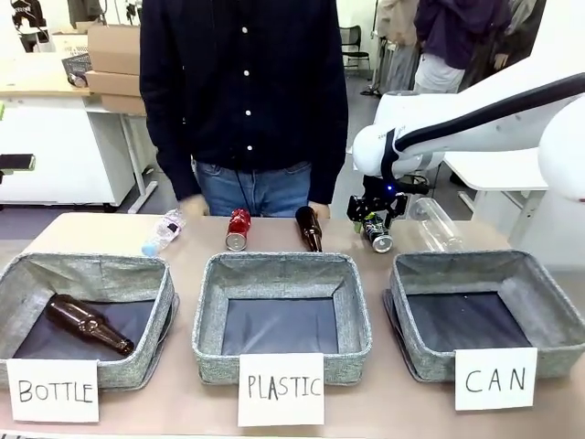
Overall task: Sort the can waste into the basket.
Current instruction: Pick up the can waste from the table and place it in the right Fabric basket.
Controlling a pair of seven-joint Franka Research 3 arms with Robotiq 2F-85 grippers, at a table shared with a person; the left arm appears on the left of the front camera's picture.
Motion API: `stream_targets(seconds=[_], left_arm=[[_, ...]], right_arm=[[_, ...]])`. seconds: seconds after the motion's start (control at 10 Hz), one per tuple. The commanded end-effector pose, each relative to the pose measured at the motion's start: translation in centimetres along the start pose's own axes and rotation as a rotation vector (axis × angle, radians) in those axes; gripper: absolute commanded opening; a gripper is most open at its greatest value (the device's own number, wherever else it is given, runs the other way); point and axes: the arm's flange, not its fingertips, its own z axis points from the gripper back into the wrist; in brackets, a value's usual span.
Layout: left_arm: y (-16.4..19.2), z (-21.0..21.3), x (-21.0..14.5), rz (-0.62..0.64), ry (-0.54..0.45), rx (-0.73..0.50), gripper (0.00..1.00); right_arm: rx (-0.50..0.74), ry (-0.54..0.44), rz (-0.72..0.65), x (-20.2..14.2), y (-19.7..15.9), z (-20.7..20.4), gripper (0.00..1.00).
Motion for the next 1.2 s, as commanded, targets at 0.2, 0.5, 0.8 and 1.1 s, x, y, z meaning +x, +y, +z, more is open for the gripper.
stream_targets(seconds=[0.2, 0.5, 0.8, 1.1], left_arm=[[-0.1, -0.1, 0.2, -0.025, -0.011, -0.02, 1.0], [-0.1, -0.1, 0.2, -0.025, -0.011, -0.02, 1.0], [-0.1, -0.1, 0.2, -0.025, -0.011, -0.02, 1.0], [-0.1, -0.1, 0.2, -0.025, -0.011, -0.02, 1.0]], right_arm=[[-0.018, 0.023, -0.018, -0.2, -0.3, -0.6, 0.0], [-0.003, 0.029, -0.025, -0.1, -0.5, -0.6, 0.47], [0.043, 0.03, -0.007, -0.5, -0.9, 0.5, 0.47], [0.176, 0.027, 0.004, -6.8, -4.4, 11.6, 0.47]])
